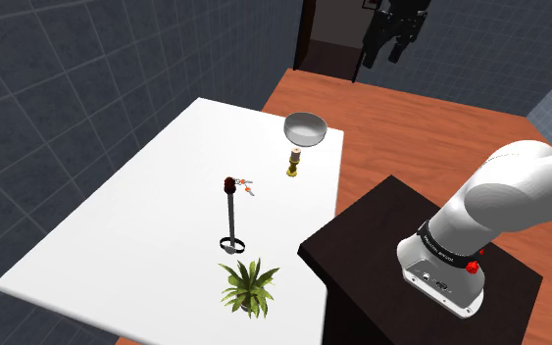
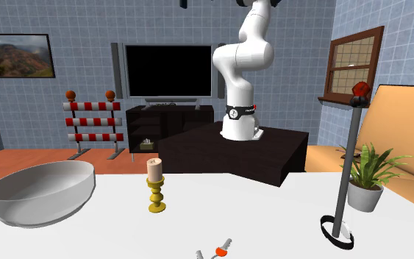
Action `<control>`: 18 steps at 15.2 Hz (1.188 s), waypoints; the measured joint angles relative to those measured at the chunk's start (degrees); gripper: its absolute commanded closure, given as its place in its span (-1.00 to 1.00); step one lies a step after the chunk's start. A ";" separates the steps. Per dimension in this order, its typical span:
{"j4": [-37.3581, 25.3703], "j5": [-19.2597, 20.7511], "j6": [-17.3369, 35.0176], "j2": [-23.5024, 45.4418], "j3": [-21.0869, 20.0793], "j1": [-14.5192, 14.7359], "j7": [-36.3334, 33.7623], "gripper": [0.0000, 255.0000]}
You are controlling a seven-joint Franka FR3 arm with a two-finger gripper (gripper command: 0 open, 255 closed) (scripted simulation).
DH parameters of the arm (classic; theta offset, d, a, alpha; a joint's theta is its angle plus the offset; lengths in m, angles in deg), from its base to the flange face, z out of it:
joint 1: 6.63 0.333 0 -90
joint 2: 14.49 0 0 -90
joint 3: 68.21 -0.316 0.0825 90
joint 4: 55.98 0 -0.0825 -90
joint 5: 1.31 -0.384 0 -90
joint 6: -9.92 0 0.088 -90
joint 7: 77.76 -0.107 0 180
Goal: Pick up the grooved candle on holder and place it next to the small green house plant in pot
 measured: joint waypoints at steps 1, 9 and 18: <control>0.00 0.00 0.00 0.00 0.00 0.00 0.00 -1.00; 5.83 0.61 12.88 8.74 0.00 0.24 2.04 -1.00; 9.22 1.46 29.26 23.71 -0.61 0.59 3.63 -1.00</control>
